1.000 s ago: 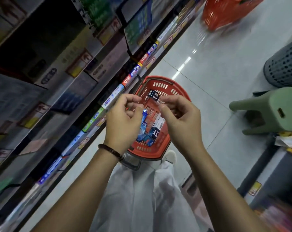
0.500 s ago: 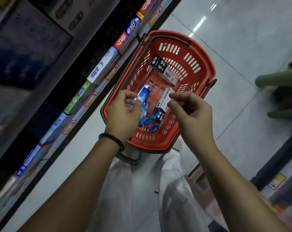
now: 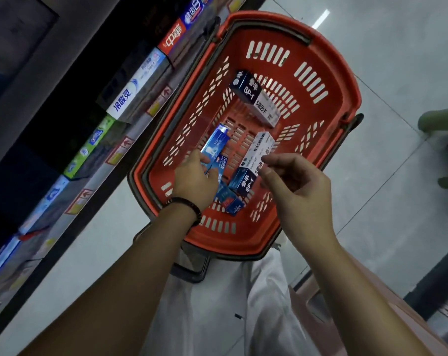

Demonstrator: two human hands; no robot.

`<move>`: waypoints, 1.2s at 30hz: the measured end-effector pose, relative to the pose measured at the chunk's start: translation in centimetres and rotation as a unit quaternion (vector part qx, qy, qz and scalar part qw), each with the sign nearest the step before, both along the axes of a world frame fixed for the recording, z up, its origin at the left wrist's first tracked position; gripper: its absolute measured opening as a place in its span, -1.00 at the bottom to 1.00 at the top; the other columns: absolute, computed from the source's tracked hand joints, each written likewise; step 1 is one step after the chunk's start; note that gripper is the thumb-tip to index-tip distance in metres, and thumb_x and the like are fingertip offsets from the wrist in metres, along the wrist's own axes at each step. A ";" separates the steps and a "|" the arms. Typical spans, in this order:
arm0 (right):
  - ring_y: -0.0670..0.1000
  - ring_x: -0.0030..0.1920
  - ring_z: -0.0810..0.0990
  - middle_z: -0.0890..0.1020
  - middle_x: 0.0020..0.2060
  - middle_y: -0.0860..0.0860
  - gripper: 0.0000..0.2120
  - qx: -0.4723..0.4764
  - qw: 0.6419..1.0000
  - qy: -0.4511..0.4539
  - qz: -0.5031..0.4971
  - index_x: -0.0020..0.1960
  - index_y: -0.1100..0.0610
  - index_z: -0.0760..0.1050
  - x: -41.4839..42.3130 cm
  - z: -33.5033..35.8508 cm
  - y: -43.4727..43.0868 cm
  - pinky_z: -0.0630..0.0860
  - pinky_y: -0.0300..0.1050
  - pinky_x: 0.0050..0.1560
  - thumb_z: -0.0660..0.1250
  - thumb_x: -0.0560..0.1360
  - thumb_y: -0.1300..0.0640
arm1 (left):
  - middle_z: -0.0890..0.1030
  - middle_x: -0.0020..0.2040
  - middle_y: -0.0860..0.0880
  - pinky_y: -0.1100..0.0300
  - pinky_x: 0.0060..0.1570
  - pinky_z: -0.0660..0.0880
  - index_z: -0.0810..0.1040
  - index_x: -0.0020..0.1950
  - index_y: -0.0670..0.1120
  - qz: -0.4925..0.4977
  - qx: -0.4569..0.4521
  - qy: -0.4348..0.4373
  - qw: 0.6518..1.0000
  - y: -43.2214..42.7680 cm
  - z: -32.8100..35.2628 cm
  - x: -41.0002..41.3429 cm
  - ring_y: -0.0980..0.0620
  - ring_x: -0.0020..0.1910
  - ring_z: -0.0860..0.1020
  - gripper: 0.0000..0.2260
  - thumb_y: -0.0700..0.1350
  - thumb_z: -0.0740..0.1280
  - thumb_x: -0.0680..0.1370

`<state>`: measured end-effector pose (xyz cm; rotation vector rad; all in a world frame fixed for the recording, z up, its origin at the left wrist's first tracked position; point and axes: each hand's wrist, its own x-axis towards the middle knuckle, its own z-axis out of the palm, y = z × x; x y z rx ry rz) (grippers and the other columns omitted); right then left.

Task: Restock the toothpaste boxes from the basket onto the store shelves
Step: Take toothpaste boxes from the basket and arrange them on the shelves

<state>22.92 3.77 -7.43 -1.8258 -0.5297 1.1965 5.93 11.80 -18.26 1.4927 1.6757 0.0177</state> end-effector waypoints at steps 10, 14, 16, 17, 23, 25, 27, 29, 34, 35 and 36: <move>0.06 0.04 0.73 0.74 -0.06 -0.01 -0.82 0.000 1.000 0.007 0.014 0.07 0.01 0.67 0.3 -3.4 -0.9 0.72 -0.04 0.03 0.41 0.63 0.27 | 0.57 0.27 -0.23 0.06 0.00 0.53 0.44 0.36 -0.20 -0.065 -0.136 0.157 0.976 0.2 -9.3 0.6 -0.19 0.18 0.59 -0.64 -0.02 0.36 0.66; 0.03 0.05 0.73 0.74 -0.06 -0.01 -0.80 0.009 1.000 0.017 0.016 0.07 0.00 0.67 0.6 -3.7 -1.5 0.68 -0.17 -0.01 0.41 0.63 0.29 | 0.55 0.30 -0.25 -0.06 0.16 0.61 0.35 0.48 -0.20 -0.105 -0.150 0.195 0.964 0.4 -11.0 0.8 -0.23 0.24 0.58 -0.48 0.02 0.40 0.63; 0.04 0.02 0.74 0.75 -0.08 0.01 -0.80 0.010 1.000 0.025 0.010 0.06 0.01 0.67 0.6 -3.9 -1.6 0.66 -0.21 -0.05 0.41 0.62 0.30 | 0.53 0.35 -0.25 -0.15 0.25 0.59 0.30 0.53 -0.19 -0.116 -0.165 0.204 0.958 0.1 -11.8 1.1 -0.25 0.29 0.56 -0.38 0.04 0.45 0.59; 0.05 0.01 0.74 0.75 -0.08 0.03 -0.79 0.012 0.999 0.028 0.008 0.06 0.02 0.67 0.6 -4.1 -1.7 0.66 -0.21 -0.05 0.41 0.62 0.32 | 0.51 0.37 -0.25 -0.17 0.27 0.57 0.27 0.56 -0.18 -0.124 -0.173 0.211 0.954 0.0 -12.2 1.2 -0.26 0.33 0.54 -0.32 0.06 0.47 0.57; 0.06 0.01 0.74 0.74 -0.09 0.02 -0.78 0.001 0.999 0.046 0.025 0.07 0.00 0.68 0.5 -4.7 -2.3 0.67 -0.16 -0.02 0.42 0.61 0.32 | 0.51 0.39 -0.19 -0.21 0.37 0.43 0.26 0.55 -0.15 -0.179 -0.176 0.285 0.925 -1.1 -13.1 1.7 -0.27 0.41 0.47 -0.29 0.11 0.50 0.55; 0.06 0.01 0.74 0.74 -0.09 0.03 -0.77 -0.001 0.998 0.050 0.026 0.07 0.00 0.68 0.5 -4.7 -2.4 0.68 -0.14 -0.02 0.43 0.61 0.32 | 0.54 0.35 -0.15 -0.18 0.37 0.43 0.35 0.48 -0.11 -0.186 -0.178 0.297 0.920 -1.4 -12.8 1.8 -0.25 0.39 0.49 -0.41 0.09 0.49 0.57; 0.07 0.01 0.73 0.74 -0.09 0.04 -0.78 -0.003 0.998 0.055 0.025 0.07 0.01 0.69 0.5 -4.7 -2.5 0.69 -0.12 -0.02 0.44 0.60 0.32 | 0.57 0.28 -0.12 -0.16 0.34 0.45 0.44 0.36 -0.07 -0.193 -0.172 0.297 0.920 -1.7 -12.5 1.6 -0.22 0.34 0.52 -0.52 0.09 0.50 0.56; 0.09 0.00 0.73 0.74 -0.09 0.05 -0.78 -0.004 0.998 0.058 0.024 0.07 0.02 0.69 0.5 -4.7 -2.6 0.68 -0.12 -0.02 0.44 0.60 0.32 | 0.59 0.21 -0.11 -0.13 0.32 0.47 0.47 0.25 -0.06 -0.204 -0.160 0.293 0.920 -1.8 -12.2 1.5 -0.19 0.29 0.56 -0.62 0.12 0.47 0.58; 0.10 0.03 0.73 0.74 -0.08 0.04 -0.78 -0.009 0.998 0.054 0.026 0.07 -0.01 0.68 0.8 -4.3 -2.4 0.69 -0.10 -0.02 0.44 0.60 0.31 | 0.58 0.19 -0.13 -0.14 0.33 0.47 0.46 0.16 -0.02 -0.190 -0.150 0.269 0.932 -1.3 -10.9 1.4 -0.20 0.27 0.56 -0.71 0.12 0.44 0.60; 0.10 0.03 0.73 0.74 -0.07 0.03 -0.78 -0.011 0.998 0.054 0.026 0.07 -0.01 0.68 0.8 -4.2 -2.4 0.69 -0.10 -0.03 0.44 0.61 0.31 | 0.58 0.20 -0.13 -0.15 0.31 0.49 0.49 0.22 -0.04 -0.189 -0.147 0.267 0.933 -1.2 -10.8 1.2 -0.20 0.26 0.56 -0.66 0.13 0.45 0.59; 0.09 0.04 0.73 0.74 -0.07 0.03 -0.78 -0.013 0.998 0.056 0.025 0.07 -0.02 0.68 0.9 -3.9 -2.4 0.69 -0.10 -0.03 0.43 0.61 0.30 | 0.57 0.20 -0.14 -0.16 0.29 0.51 0.49 0.22 -0.04 -0.187 -0.145 0.263 0.935 -1.0 -10.6 1.0 -0.20 0.24 0.57 -0.64 0.15 0.45 0.58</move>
